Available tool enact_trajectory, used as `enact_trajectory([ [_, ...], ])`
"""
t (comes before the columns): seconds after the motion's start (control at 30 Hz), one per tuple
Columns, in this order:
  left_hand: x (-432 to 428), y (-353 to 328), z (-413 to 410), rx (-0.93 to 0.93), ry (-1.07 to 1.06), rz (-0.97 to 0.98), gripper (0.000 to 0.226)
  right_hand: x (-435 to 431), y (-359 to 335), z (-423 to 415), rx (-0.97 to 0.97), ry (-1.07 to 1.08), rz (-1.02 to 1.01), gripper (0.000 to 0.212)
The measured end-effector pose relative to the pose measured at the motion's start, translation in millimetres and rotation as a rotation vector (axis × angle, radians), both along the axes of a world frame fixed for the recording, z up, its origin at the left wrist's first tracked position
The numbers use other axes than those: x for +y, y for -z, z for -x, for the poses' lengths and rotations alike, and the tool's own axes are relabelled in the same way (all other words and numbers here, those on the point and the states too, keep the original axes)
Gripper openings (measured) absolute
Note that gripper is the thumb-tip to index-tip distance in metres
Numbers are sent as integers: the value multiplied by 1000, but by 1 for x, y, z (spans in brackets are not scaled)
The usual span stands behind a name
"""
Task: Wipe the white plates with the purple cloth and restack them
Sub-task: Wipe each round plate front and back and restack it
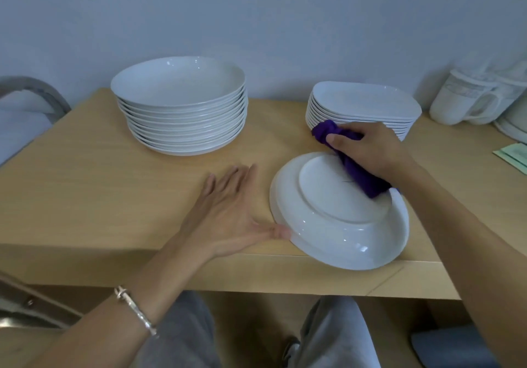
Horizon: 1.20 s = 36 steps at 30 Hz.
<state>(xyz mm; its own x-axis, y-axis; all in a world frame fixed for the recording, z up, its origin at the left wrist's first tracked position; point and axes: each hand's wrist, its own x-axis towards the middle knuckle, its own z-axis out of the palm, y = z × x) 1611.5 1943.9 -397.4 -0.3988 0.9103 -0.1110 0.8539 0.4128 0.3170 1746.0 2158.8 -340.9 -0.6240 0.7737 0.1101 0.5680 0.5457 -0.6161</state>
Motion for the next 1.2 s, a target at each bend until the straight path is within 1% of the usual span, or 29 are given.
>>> enact_trajectory([
  [0.1, -3, -2, -3, -26, 44, -50, 137, -11, 7, 14, 14, 81, -86, 23],
  [0.2, -6, -1, -1, -23, 73, -110, 135, -21, 8, 40, 48, 133, -70, 26],
  [0.27, -7, -1, 0, -18, 69, -132, 132, -28, 11, 58, 48, 123, -58, 25],
  [0.37, -8, 0, 0, -53, -5, -134, 130, -31, 11, 72, 30, 57, -59, 26],
  [0.47, -7, -1, 0, -79, -23, -146, 128, -25, 0, 58, 41, -41, 39, 26],
  [0.6, -7, -5, -4, -84, -57, -153, 118, -16, -4, 7, -14, -49, 34, 21],
  [0.67, -6, -5, -5, -82, -77, -151, 119, -26, 12, -23, 88, 0, 55, 16],
  [0.7, -6, -4, -4, -86, -81, -149, 121, -36, 21, -34, 155, 37, 41, 20],
  [0.8, -6, -2, -3, -72, -72, -163, 130, -80, 47, -53, 289, 103, -68, 33],
  [0.87, -5, -2, -4, -67, -67, -175, 132, -114, 58, -54, 323, 49, -178, 36],
  [0.93, -7, -4, -4, -70, -46, -198, 133, -142, 66, -45, 282, -47, -373, 38],
  [1.0, -9, -7, -4, -71, -5, -203, 130, -155, 69, -31, 218, -111, -504, 38],
  [1.07, -10, -9, -1, -99, 33, -175, 130, -153, 63, -19, 197, -99, -546, 37],
  [1.1, -10, -9, 2, -142, 31, -158, 132, -149, 58, -14, 184, -90, -544, 38],
  [1.2, -9, -2, 12, -292, -48, -191, 137, -138, 43, 2, 86, -96, -576, 38],
])
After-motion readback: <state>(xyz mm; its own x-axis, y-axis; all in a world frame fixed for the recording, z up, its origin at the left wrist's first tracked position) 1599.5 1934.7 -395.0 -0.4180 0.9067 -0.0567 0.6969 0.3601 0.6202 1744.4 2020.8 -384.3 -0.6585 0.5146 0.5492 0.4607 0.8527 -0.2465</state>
